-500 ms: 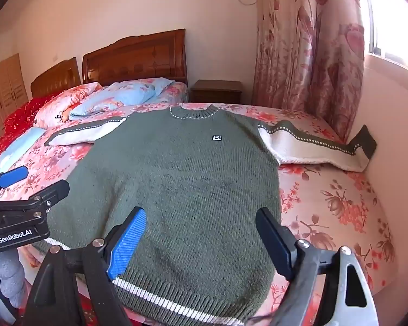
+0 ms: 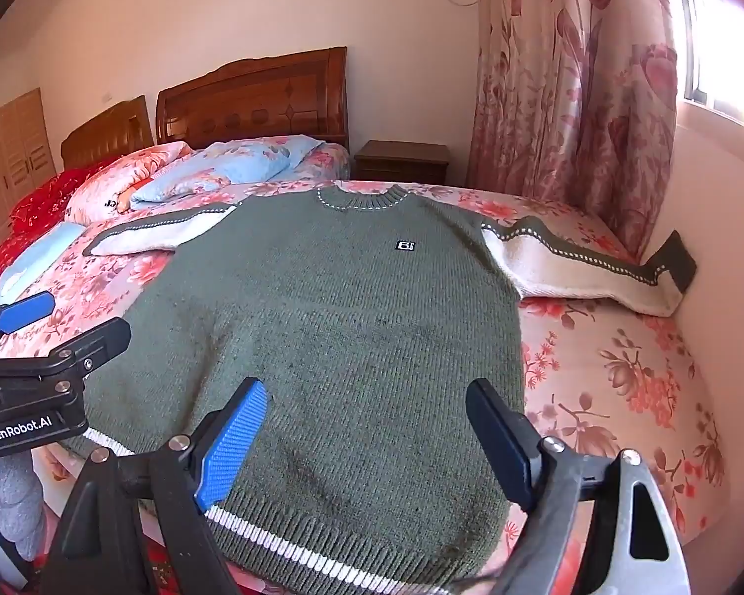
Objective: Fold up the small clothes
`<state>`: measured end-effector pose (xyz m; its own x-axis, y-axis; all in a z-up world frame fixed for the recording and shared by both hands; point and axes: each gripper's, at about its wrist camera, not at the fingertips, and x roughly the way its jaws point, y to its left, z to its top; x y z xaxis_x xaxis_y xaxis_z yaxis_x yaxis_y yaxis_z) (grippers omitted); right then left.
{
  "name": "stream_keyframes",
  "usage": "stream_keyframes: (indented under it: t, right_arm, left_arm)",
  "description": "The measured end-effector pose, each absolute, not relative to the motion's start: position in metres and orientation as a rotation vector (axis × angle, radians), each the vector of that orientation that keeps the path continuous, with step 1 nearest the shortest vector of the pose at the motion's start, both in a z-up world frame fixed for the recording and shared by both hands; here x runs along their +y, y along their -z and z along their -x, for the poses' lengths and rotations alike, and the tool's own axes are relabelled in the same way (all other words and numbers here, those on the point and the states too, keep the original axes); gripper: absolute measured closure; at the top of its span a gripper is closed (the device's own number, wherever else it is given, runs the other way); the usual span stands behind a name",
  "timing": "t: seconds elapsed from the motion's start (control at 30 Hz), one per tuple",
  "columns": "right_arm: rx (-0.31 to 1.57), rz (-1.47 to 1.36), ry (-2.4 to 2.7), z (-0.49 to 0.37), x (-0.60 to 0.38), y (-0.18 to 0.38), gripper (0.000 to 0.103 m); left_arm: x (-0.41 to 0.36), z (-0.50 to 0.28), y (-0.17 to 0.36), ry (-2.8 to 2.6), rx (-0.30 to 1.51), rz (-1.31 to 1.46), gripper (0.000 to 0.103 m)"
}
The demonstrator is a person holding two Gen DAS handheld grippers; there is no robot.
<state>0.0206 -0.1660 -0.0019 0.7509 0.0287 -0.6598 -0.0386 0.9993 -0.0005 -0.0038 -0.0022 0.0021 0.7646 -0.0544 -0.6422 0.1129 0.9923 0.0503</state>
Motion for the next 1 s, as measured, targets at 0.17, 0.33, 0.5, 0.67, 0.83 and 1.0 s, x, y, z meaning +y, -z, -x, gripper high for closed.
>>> stream_keyframes:
  t: [0.17,0.33,0.5,0.67,0.83,1.0]
  right_arm:
    - [0.736,-0.001,-0.039,-0.0186,-0.1749,-0.0002,0.019]
    - [0.738,-0.005,-0.041,-0.0187,-0.1756,-0.0003,0.019]
    - [0.742,-0.01,-0.04,-0.0205,-0.1764,0.0013,0.019]
    - [0.743,-0.012,-0.042,-0.0213,-0.1765,0.0017,0.019]
    - [0.743,-0.012,-0.042,-0.0205,-0.1766,0.0026,0.019]
    - [0.748,-0.013,-0.045,-0.0209,-0.1756,0.0041,0.019]
  left_arm:
    - [-0.0017,0.0031,-0.0013,0.089,0.698,-0.088,0.0]
    - [0.0,0.0029,-0.0012,0.091,0.697,-0.081,0.0]
    - [-0.0007,0.0025,-0.0009,0.094,0.702,-0.082,0.0]
    - [-0.0008,0.0024,-0.0006,0.095,0.703,-0.081,0.0]
    - [-0.0019,0.0014,0.0003,0.096,0.707,-0.081,0.0]
    - [-0.0015,-0.0001,0.0019,0.096,0.713,-0.076,0.0]
